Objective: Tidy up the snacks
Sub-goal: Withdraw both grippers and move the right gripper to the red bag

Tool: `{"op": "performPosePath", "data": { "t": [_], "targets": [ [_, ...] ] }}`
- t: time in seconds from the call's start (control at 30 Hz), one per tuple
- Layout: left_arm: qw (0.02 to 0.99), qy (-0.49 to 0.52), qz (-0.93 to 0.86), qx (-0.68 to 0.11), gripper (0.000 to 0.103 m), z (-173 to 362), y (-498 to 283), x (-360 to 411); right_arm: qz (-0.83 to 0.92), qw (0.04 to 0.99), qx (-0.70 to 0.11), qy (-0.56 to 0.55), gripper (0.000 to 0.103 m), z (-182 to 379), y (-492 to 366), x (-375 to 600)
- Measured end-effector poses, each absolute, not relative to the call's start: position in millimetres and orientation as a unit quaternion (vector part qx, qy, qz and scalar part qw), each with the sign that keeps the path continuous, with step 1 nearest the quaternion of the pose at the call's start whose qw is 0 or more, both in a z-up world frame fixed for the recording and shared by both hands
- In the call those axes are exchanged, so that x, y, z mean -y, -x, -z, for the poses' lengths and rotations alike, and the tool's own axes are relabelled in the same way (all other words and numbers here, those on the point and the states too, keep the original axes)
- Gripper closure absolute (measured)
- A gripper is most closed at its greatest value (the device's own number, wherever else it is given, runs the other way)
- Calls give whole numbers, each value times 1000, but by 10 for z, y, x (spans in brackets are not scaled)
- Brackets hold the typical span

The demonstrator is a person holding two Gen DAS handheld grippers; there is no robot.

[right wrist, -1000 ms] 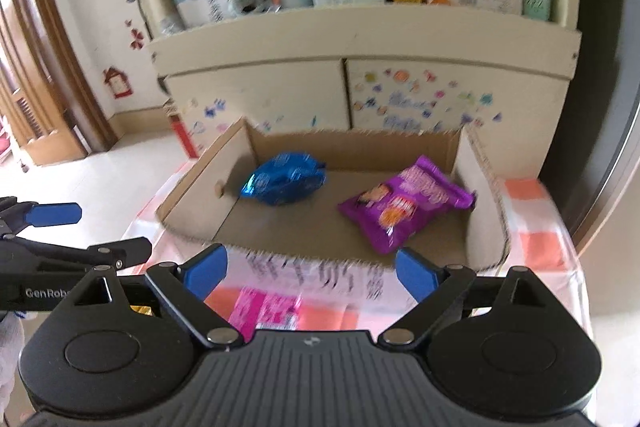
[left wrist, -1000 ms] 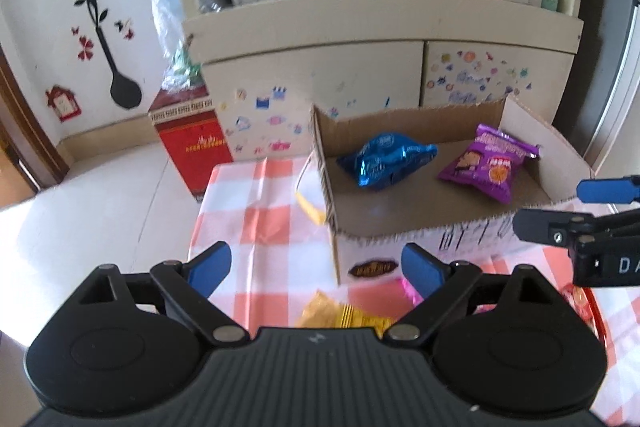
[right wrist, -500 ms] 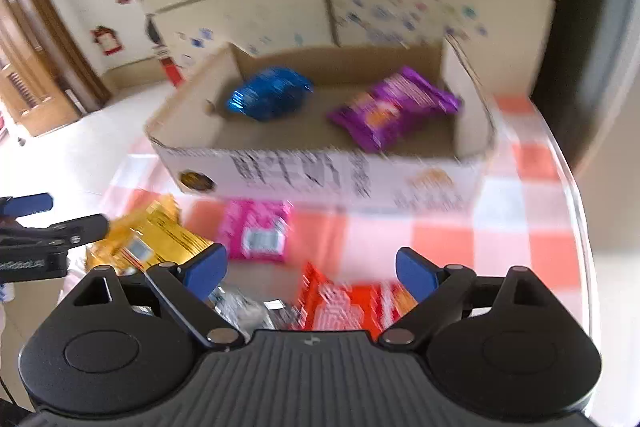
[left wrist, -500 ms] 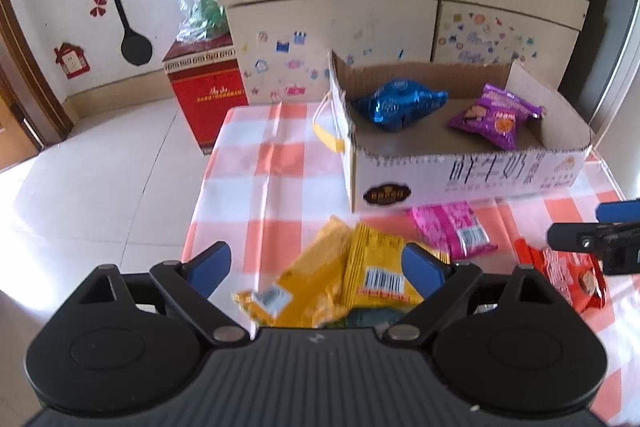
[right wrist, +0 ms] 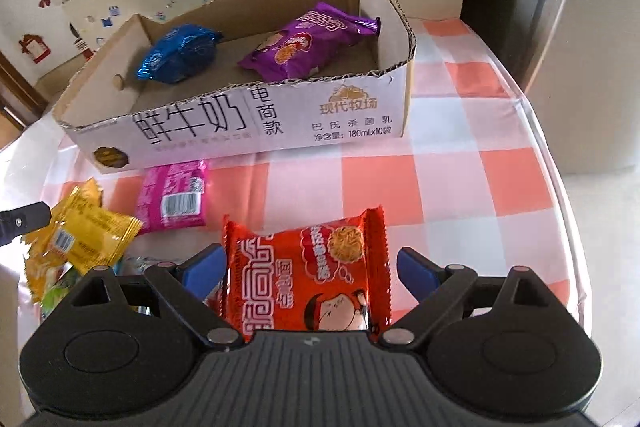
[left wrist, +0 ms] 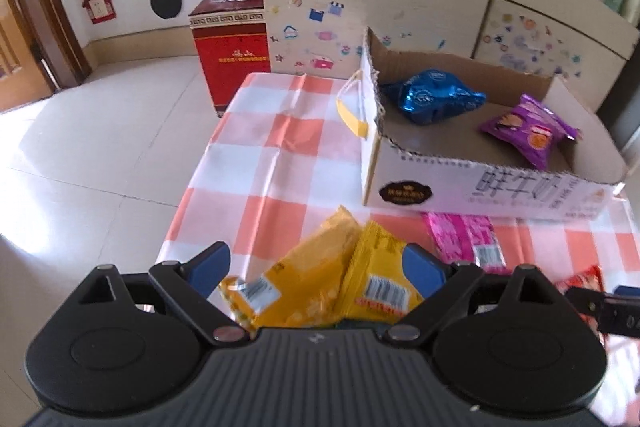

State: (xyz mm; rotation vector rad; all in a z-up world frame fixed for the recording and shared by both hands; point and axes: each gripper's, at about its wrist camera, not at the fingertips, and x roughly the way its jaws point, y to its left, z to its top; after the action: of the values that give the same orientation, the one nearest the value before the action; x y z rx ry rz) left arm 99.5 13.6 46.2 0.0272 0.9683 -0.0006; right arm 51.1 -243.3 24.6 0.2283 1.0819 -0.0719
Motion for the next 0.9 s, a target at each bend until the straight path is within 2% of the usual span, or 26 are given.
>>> {"op": "performPosePath", "data": {
  "t": [0.43,0.77,0.9],
  "targets": [
    [883,-59,-53,-462,8,-128,-1217,49,30,860,-506,-67,12,-124,-640,2357],
    [878,-130,-14,-461,4,-127,-817,65,4,847,-527,-67,13,-134,-457,2354],
    [860,-146,-15,-488,4,-15,-638,-27,-13,842,-537,-58,13,-133,-316,2324]
  ]
}}
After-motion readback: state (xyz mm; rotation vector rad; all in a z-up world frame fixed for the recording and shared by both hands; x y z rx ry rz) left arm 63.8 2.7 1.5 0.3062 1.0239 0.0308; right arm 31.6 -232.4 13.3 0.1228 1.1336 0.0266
